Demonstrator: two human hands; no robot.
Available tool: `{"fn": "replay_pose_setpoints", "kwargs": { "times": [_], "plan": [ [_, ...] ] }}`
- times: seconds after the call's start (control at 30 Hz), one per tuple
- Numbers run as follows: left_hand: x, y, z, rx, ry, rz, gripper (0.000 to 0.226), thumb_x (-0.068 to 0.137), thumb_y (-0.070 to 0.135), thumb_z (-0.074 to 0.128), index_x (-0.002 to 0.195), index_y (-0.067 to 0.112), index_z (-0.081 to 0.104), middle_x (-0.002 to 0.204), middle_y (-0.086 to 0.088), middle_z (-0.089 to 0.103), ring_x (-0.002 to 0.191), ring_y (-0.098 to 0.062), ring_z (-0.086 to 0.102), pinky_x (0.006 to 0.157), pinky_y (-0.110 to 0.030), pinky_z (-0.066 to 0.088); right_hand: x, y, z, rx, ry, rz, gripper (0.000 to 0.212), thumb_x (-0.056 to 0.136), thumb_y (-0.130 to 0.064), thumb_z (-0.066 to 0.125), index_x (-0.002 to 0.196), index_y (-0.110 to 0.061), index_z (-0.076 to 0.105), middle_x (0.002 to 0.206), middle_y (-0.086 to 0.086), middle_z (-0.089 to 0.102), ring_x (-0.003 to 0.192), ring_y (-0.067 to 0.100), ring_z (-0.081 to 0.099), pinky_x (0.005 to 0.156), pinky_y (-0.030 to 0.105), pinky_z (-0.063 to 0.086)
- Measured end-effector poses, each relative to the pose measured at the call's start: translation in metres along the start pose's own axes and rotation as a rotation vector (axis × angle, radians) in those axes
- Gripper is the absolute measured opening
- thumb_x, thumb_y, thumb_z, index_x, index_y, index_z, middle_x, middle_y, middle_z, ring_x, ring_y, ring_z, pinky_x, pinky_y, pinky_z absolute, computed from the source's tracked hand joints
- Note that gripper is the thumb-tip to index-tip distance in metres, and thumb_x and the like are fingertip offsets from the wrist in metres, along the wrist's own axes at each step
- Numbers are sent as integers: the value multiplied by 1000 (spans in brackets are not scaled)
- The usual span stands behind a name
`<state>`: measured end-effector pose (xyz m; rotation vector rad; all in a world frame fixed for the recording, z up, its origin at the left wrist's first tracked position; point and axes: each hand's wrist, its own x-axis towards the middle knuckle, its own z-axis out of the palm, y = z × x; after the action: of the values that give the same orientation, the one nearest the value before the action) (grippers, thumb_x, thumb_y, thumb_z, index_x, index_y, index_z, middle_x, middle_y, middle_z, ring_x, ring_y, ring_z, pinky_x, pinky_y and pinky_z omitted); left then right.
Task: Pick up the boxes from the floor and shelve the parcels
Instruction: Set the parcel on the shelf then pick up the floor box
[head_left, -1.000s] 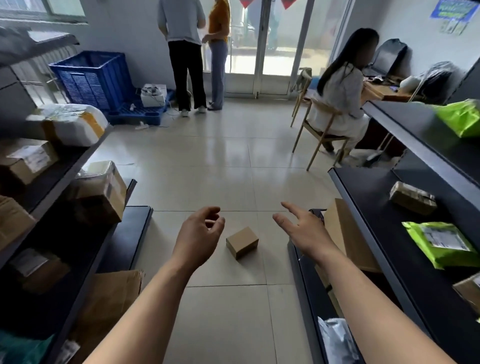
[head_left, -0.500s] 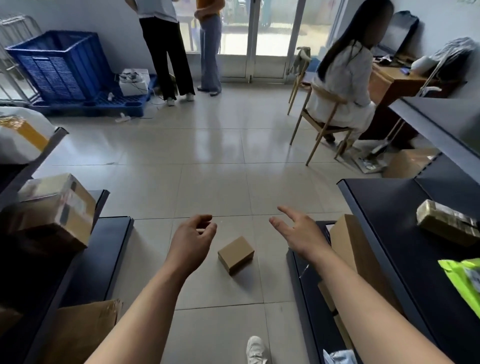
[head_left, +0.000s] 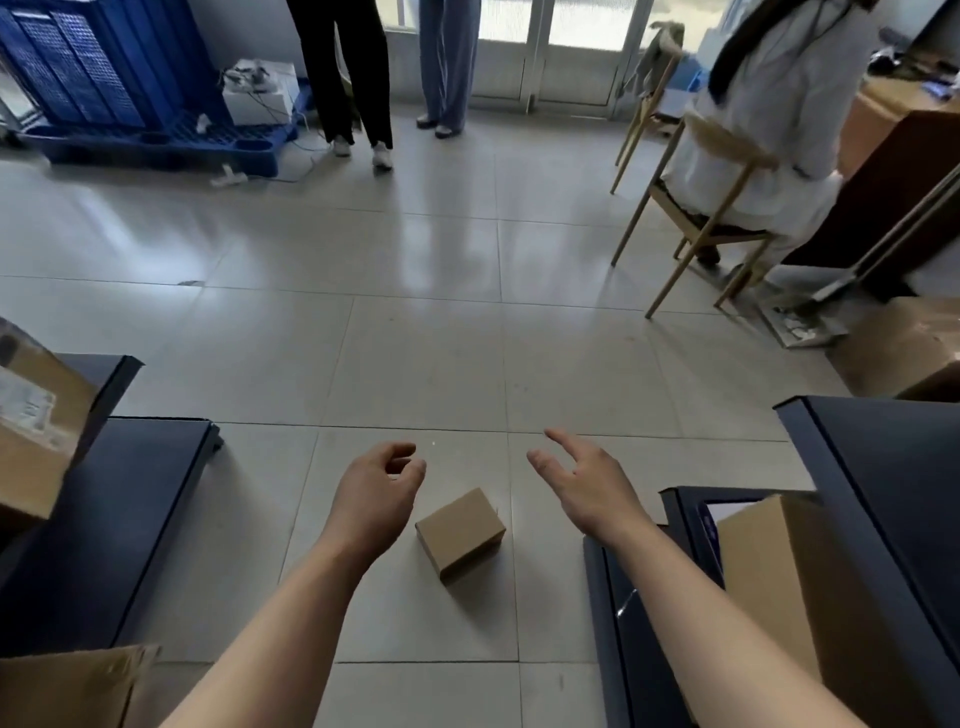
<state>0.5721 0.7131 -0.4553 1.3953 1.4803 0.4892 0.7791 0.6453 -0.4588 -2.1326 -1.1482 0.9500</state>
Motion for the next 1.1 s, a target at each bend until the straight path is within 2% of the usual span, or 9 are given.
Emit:
{"fn": "replay_pose_setpoints", "kwargs": {
  "times": [0.27,0.43,0.6,0.7,0.83,0.93,1.1],
  "plan": [
    [118,-141,70,44,-42,-101,42,94,22,52,135,15,49,109,0,59,99,-16,56,84,-28,40,116,114,106,-67,10,26,55,94,-45,50,143,-21,42,147,3,43,136,19,38,109,32,30],
    [184,-251,126,130,-63,-106,48,95,24,52,141,19,40,122,-5,58,97,-16,53,79,-27,41,179,203,200,-130,1,14,55,94,-45,49,143,-22,40,149,4,40,138,20,35,111,32,28],
    [241,-331,172,123,-79,-131,53,94,25,51,144,20,36,129,-9,54,100,-17,50,86,-29,41,233,275,270,-171,-28,18,56,94,-46,48,146,-26,35,153,3,33,140,22,30,114,37,28],
    [274,-373,196,117,-77,-150,56,93,26,51,146,21,33,136,-12,50,114,-24,53,93,-31,43,265,314,306,-223,-33,28,58,94,-47,47,147,-28,32,156,6,28,143,25,26,114,38,25],
    [312,-425,224,111,-69,-165,61,92,28,49,148,24,27,146,-11,41,127,-30,48,103,-46,44,303,358,344,-269,-31,47,60,93,-50,46,148,-33,28,158,8,22,144,27,22,115,40,24],
    [330,-456,243,133,-64,-150,66,92,26,50,151,23,20,153,-9,33,136,-29,37,108,-43,38,326,380,367,-312,-44,55,64,93,-53,45,150,-38,21,160,10,14,145,29,21,116,43,24],
    [344,-490,273,135,-79,-166,74,92,25,51,152,23,8,154,-11,27,138,-29,34,111,-38,33,347,408,392,-469,-82,55,70,91,-59,42,150,-44,7,161,11,3,146,32,16,117,47,20]
  ]
}}
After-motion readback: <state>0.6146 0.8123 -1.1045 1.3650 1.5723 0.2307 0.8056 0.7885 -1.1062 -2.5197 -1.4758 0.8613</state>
